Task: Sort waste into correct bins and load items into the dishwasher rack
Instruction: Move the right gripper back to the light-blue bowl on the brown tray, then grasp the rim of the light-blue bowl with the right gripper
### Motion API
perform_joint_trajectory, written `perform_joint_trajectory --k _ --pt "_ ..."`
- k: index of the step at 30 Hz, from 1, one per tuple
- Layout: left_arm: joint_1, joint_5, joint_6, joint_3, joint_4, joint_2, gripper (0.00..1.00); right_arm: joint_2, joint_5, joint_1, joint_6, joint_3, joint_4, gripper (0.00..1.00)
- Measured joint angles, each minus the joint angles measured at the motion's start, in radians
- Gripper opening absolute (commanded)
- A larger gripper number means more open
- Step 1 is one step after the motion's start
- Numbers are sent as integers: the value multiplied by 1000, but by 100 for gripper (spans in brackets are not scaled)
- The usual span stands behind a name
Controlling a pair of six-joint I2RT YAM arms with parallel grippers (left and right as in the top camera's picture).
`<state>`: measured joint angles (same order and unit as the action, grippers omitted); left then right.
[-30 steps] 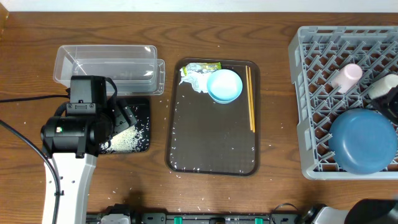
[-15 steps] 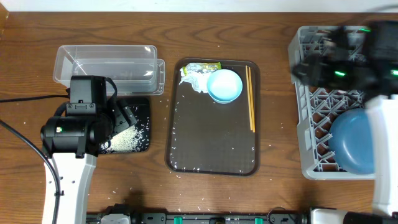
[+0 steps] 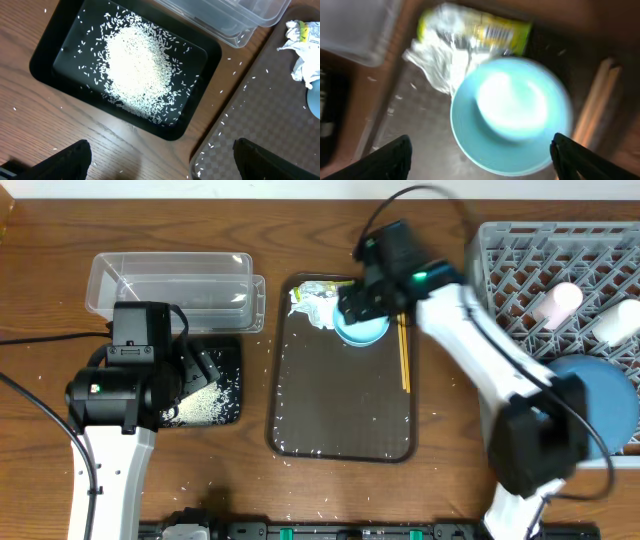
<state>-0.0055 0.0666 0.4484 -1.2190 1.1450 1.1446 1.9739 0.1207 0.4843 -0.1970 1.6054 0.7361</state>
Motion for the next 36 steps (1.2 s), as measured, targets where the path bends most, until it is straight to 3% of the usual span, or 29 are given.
perform_joint_trajectory --k 5,15,21,25,33,36 --pt "0 0 0 0 0 0 93 76 -87 84 13 0 14 66" --pt "0 0 0 0 0 0 93 131 -221 185 16 2 84 47" --pt "0 0 0 0 0 0 93 163 -259 187 11 2 119 16" --pt "0 0 0 0 0 0 93 163 -271 188 -2 3 149 1" --pt "0 0 0 0 0 0 93 163 -275 187 -38 84 354 1" --pt "0 0 0 0 0 0 93 161 -270 180 -53 192 448 13"
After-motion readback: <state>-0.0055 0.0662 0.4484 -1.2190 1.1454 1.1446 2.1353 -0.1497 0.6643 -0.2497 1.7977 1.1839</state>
